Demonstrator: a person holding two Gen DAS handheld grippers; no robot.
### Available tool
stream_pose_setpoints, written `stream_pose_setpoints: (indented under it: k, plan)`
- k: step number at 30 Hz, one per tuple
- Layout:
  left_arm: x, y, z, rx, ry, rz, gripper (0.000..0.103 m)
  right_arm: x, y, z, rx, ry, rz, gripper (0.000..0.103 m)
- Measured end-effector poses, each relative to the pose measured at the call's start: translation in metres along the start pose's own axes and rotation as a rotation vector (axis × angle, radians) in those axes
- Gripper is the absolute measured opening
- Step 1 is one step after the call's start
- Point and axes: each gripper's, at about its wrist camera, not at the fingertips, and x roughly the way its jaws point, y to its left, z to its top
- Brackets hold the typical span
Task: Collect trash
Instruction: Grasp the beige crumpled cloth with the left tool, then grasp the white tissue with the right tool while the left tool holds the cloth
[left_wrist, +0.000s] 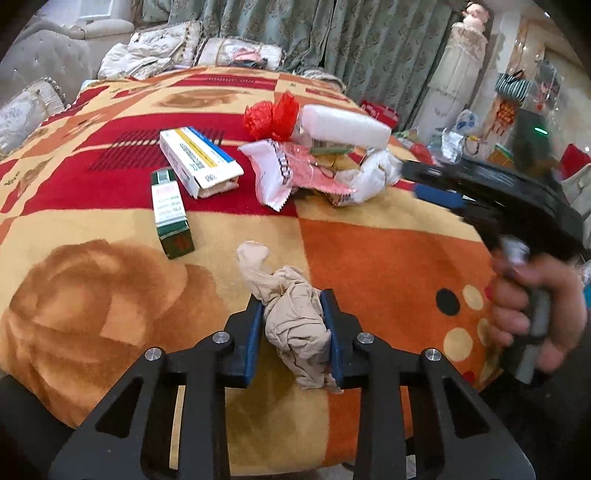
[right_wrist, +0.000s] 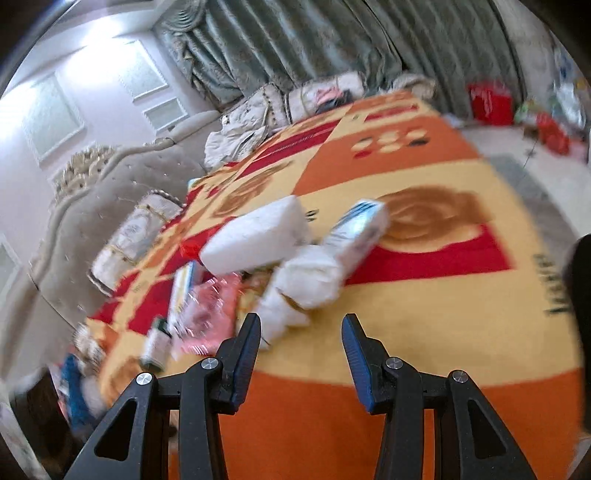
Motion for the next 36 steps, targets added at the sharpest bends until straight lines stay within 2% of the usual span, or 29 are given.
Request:
stream_pose_setpoints:
  k: [5, 10, 12, 13, 14, 16, 22, 25, 33, 36]
  plan:
    - [-0.008, 0.003, 0.004, -0.004, -0.019, -0.023, 0.028, 0.034, 0.004, 0.011, 0.074, 0.037, -0.067, 0.044]
    - [-0.009, -0.001, 0.006, 0.0, -0.01, -0.054, 0.028, 0.051, 0.01, 0.013, 0.046, 0.082, -0.13, 0.044]
    - [-0.01, 0.0, 0.008, -0.009, -0.014, -0.069, 0.028, 0.044, 0.011, 0.01, 0.017, 0.068, -0.14, 0.041]
    - [-0.011, 0.001, 0.008, -0.015, -0.016, -0.079, 0.028, 0.041, 0.012, 0.009, 0.0, 0.068, -0.142, 0.034]
    - [-0.012, 0.002, 0.009, -0.022, -0.019, -0.088, 0.028, 0.036, 0.014, 0.008, -0.025, 0.07, -0.141, 0.031]
    - [-0.015, 0.002, 0.011, -0.031, -0.024, -0.092, 0.028, 0.028, 0.016, 0.005, -0.063, 0.075, -0.139, 0.029]
    - [-0.026, -0.008, 0.016, -0.014, -0.049, -0.09, 0.028, -0.023, 0.016, -0.007, -0.164, 0.054, -0.116, 0.029]
    - [-0.029, -0.015, 0.018, -0.008, -0.051, -0.088, 0.028, -0.04, 0.016, -0.014, -0.215, 0.039, -0.139, 0.029]
    - [-0.037, -0.024, 0.02, 0.021, -0.067, -0.073, 0.028, -0.072, -0.012, -0.033, -0.179, -0.062, -0.159, 0.029]
    - [-0.034, -0.025, 0.019, 0.028, -0.062, -0.059, 0.028, -0.08, -0.009, -0.035, -0.193, -0.093, -0.146, 0.029]
